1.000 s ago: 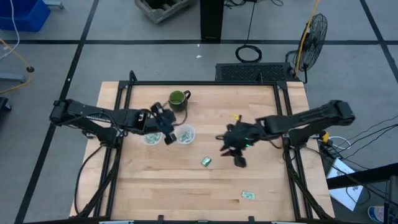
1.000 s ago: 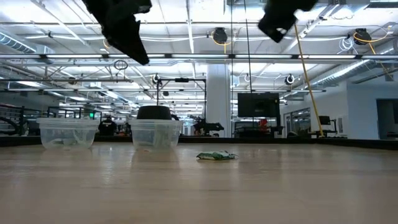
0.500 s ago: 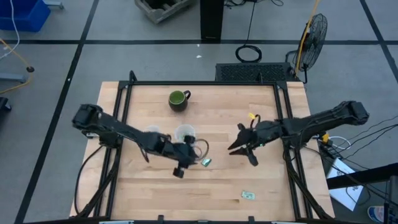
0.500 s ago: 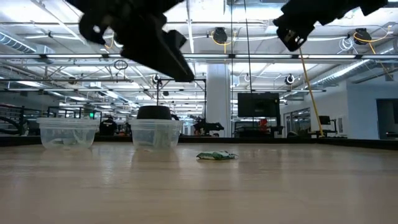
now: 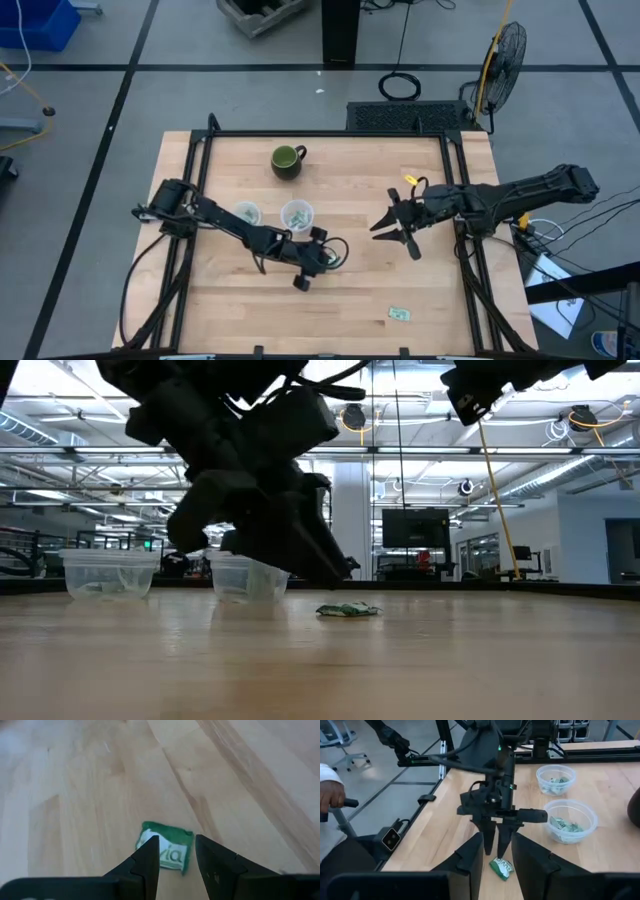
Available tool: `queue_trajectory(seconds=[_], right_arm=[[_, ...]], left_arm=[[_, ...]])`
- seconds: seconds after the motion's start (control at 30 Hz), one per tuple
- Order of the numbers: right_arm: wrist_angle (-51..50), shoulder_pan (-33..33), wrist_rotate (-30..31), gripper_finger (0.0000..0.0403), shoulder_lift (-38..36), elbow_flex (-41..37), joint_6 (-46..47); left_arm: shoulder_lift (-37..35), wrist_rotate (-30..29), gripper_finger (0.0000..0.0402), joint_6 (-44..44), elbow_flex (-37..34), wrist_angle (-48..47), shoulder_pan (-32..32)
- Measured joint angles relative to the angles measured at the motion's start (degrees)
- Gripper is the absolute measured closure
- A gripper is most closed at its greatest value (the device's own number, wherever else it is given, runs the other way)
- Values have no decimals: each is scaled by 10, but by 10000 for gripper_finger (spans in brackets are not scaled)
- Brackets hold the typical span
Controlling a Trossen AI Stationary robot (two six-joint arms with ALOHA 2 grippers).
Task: Pick and place Stevia / Truvia into bins
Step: Put the stevia pocket in the left plastic container
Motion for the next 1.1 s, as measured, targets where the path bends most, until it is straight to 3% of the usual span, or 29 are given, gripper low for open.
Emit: queue_trajectory(seconds=[0.27, 0.47, 0.77, 0.93, 1.1], right_arm=[[5, -1, 2, 310, 3, 0, -18], [6, -1, 4, 310, 2, 0, -30], [5, -2, 4, 310, 2, 0, -31], [5, -2, 4, 310, 2, 0, -31], [5, -2, 4, 310, 2, 0, -31]], left_arm=[[34, 47, 268, -29, 1, 10, 12], [48, 21, 272, -21, 2, 2, 14], [28, 7, 386, -24, 0, -26, 16], [-32, -39, 377, -68, -3, -120, 15], [-149, -60, 383, -146, -2, -272, -4]])
